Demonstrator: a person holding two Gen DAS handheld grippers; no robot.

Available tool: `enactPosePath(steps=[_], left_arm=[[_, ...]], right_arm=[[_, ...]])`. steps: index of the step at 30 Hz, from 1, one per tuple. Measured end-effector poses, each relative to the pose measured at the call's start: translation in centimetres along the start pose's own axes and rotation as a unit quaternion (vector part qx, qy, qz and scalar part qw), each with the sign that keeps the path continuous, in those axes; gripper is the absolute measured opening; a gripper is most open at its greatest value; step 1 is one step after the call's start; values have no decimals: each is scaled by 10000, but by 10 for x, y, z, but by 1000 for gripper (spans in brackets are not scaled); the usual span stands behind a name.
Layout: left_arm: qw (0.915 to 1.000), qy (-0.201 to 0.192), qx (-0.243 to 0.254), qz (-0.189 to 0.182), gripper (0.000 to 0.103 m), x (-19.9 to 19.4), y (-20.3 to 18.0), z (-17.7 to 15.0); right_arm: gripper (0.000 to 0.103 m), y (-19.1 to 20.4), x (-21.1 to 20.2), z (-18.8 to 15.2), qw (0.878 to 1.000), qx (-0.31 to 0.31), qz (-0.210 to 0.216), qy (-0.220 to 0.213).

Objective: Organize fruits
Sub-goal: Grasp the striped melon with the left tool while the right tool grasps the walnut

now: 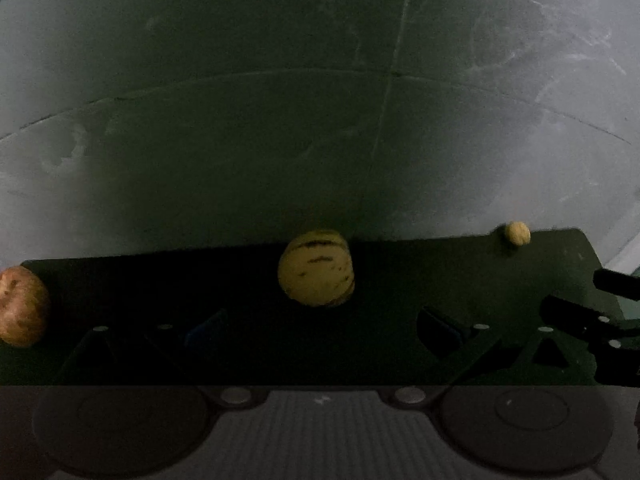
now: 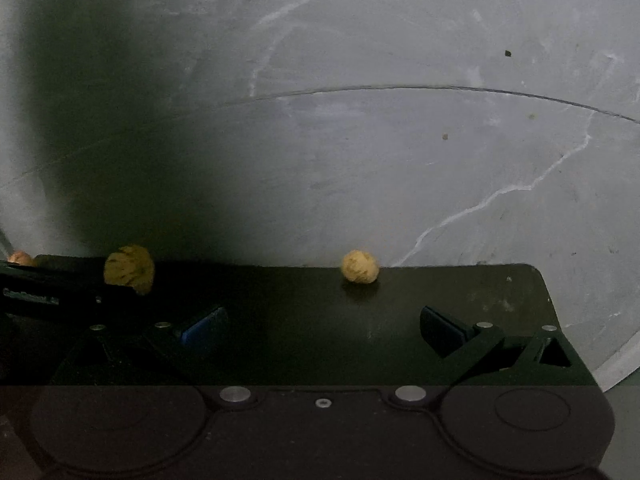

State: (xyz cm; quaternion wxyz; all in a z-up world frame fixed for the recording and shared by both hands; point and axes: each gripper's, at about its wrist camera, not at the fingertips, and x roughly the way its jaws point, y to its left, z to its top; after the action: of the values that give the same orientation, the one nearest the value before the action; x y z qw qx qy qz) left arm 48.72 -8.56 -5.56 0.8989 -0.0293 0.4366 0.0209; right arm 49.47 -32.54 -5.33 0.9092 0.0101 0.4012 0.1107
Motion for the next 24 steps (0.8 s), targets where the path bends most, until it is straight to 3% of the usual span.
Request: enactPosePath(steps=[19,24], left_arm=[[9988,-114,-478,89,102,36,-12,-4],[9974,-214,-659,184,102,46,-9,-3]], right_arm=[[102,-21,46,7,9991,186,295,-244],[94,-23,50,3,9989,240,352,-201]])
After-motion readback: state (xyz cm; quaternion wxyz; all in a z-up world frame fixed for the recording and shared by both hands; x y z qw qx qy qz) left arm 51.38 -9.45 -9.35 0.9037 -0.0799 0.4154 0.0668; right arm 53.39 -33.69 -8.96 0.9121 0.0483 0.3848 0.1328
